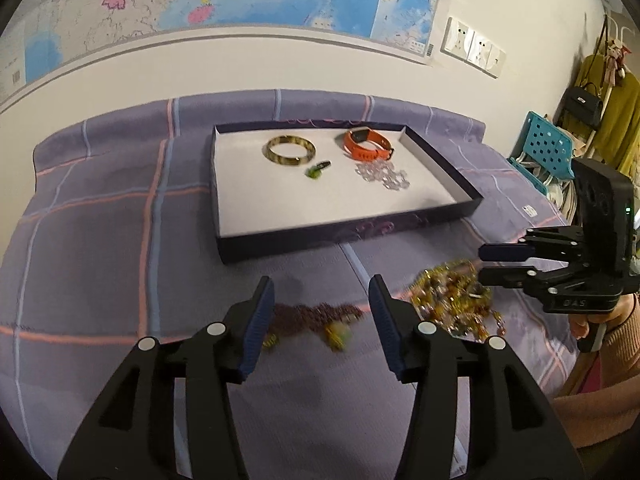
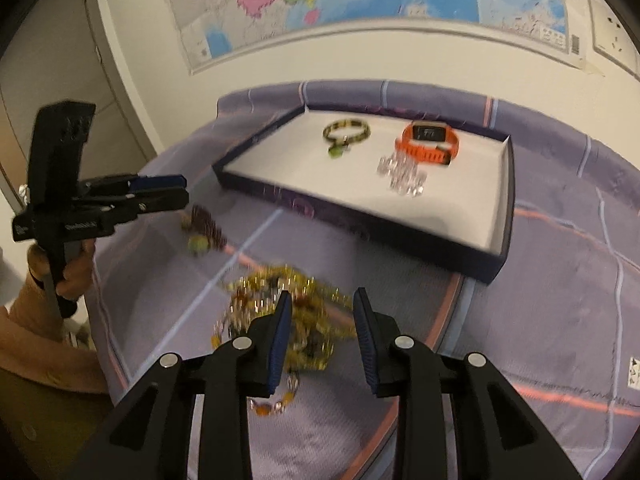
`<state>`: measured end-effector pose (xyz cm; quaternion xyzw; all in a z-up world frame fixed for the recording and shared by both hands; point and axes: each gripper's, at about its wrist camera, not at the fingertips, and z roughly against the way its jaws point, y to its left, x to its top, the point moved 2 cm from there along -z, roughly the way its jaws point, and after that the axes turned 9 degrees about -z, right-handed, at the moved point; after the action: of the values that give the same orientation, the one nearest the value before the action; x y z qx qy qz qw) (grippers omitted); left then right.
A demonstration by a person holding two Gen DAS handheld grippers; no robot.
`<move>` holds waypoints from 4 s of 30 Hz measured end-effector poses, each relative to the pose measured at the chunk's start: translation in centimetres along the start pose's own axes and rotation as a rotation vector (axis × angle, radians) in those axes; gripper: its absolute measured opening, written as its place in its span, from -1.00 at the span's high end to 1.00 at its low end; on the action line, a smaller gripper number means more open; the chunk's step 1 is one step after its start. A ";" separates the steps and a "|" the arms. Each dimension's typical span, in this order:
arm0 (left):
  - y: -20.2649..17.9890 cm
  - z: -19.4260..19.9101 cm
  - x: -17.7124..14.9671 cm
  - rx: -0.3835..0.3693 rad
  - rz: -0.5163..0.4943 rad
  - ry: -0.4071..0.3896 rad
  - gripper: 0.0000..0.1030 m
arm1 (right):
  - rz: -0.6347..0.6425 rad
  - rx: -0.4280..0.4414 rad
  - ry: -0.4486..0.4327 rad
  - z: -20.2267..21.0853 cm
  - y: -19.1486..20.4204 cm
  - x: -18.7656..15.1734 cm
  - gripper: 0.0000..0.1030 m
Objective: Organize jewelry
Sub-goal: 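Grasp a yellow beaded bracelet from the pile with the right tool and lift, then grasp a small gold ring with the left tool while the right tool holds the yellow strand up, then carry the yellow strand and gold ring over the box tray with both tools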
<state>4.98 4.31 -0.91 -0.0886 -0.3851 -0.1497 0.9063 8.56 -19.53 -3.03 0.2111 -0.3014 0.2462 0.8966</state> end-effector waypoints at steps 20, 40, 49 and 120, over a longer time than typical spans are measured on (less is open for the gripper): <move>-1.3 0.1 -1.7 -0.045 0.035 0.018 -0.06 | 0.130 -0.017 0.040 -1.7 2.1 -0.4 0.85; -1.4 0.8 -1.9 -0.057 0.030 -0.002 -0.06 | 0.001 0.106 -0.308 10.4 2.2 5.1 0.93; -2.3 0.7 -2.5 -0.081 -0.001 0.006 -0.04 | -0.005 0.087 -0.445 14.6 2.0 6.9 0.93; 1.4 -1.4 8.0 -0.066 -0.024 -0.062 0.92 | -0.030 0.111 -0.443 9.5 0.9 17.3 0.92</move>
<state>11.64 3.66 3.86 -0.1186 -0.4090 -0.1702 0.8887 15.95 -18.43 15.28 0.3133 -0.4738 0.1966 0.7992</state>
